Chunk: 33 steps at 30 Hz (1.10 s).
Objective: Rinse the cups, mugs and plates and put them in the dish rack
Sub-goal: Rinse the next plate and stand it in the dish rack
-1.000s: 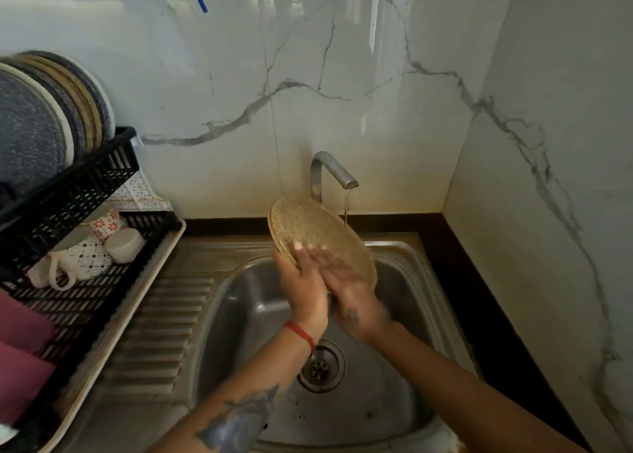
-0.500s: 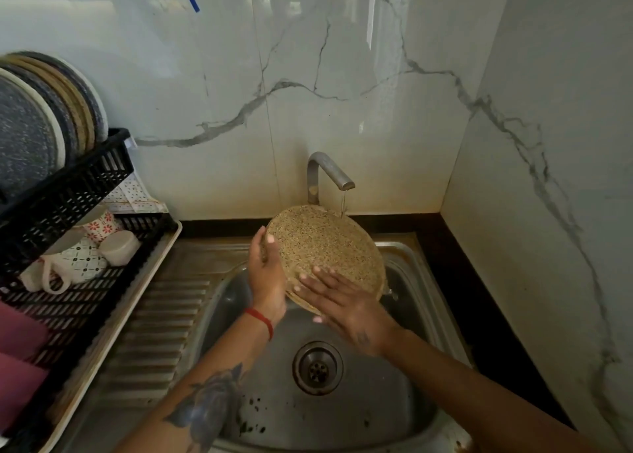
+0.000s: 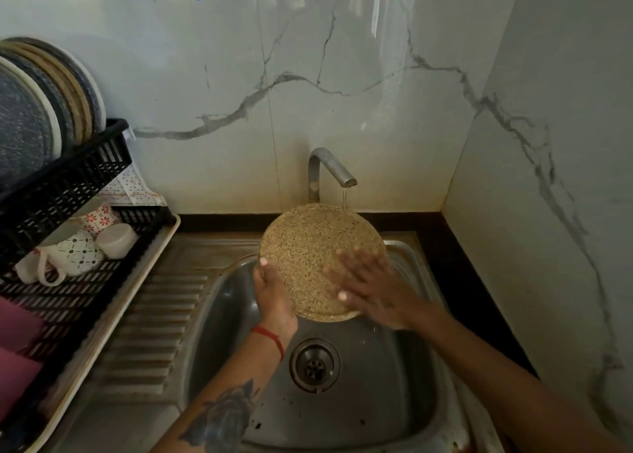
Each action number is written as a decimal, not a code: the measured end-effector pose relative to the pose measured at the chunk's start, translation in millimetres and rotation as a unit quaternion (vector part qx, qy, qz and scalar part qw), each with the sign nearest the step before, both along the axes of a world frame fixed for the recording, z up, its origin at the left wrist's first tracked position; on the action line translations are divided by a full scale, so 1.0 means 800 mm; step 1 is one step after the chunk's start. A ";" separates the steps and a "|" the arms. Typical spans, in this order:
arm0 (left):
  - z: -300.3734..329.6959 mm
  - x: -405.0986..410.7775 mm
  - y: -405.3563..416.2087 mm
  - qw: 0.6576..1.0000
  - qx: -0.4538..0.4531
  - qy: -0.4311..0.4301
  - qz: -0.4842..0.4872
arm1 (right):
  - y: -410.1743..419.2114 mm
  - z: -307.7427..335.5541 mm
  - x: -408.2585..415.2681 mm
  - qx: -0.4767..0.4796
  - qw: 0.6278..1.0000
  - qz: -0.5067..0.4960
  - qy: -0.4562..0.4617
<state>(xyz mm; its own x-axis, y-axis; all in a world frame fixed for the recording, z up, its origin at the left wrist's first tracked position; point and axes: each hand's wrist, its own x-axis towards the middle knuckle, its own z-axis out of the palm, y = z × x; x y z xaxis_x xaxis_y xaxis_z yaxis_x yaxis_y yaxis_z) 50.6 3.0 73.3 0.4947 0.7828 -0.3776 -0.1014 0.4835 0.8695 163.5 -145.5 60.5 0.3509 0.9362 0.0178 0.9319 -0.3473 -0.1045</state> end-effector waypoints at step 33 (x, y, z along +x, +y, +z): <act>0.014 -0.016 -0.002 0.948 -0.115 -0.115 -0.272 | 0.096 0.020 0.026 0.249 0.907 -0.330 0.084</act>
<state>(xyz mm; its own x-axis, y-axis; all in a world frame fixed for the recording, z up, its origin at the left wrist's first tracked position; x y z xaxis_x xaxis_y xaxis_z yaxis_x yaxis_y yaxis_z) 37.8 1.3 84.3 0.8917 0.2981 -0.3406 0.0439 0.6919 0.7206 183.9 -69.0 76.8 0.8686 0.4123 0.2747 0.4948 -0.6942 -0.5227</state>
